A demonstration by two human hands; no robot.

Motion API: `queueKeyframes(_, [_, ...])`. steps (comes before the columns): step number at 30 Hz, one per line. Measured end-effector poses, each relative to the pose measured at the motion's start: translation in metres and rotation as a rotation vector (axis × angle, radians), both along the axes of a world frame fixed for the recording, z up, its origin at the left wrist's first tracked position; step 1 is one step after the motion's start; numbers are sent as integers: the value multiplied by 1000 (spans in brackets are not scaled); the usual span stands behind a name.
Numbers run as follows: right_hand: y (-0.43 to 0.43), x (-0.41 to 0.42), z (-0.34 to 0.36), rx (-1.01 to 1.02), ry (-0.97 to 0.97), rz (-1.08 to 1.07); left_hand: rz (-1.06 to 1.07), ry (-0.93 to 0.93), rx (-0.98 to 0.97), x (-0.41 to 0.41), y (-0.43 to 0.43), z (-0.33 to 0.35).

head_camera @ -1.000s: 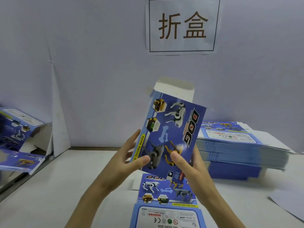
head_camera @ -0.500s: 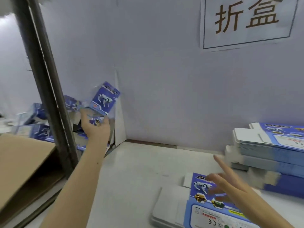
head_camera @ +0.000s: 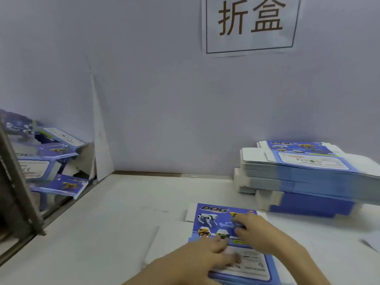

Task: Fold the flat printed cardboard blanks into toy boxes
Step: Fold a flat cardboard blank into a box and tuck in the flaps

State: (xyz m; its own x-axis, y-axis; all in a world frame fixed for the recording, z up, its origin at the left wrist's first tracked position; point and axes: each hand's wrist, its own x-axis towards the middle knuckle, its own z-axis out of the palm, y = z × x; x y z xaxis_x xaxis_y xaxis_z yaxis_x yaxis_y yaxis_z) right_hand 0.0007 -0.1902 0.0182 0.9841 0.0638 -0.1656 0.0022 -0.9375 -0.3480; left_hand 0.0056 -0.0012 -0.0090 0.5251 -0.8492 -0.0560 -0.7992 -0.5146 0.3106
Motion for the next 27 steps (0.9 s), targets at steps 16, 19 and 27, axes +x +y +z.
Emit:
queueKeyframes(16, [-10, -6, 9, -133, 106, -5, 87, -325, 39, -12, 12, -26])
queueKeyframes(19, [-8, -10, 16, -212, 140, 5, 29, -222, 30, -11, 14, -31])
queueKeyframes(27, [-30, -29, 59, 127, -293, -98, -52, -663, -276, -10, 25, 26])
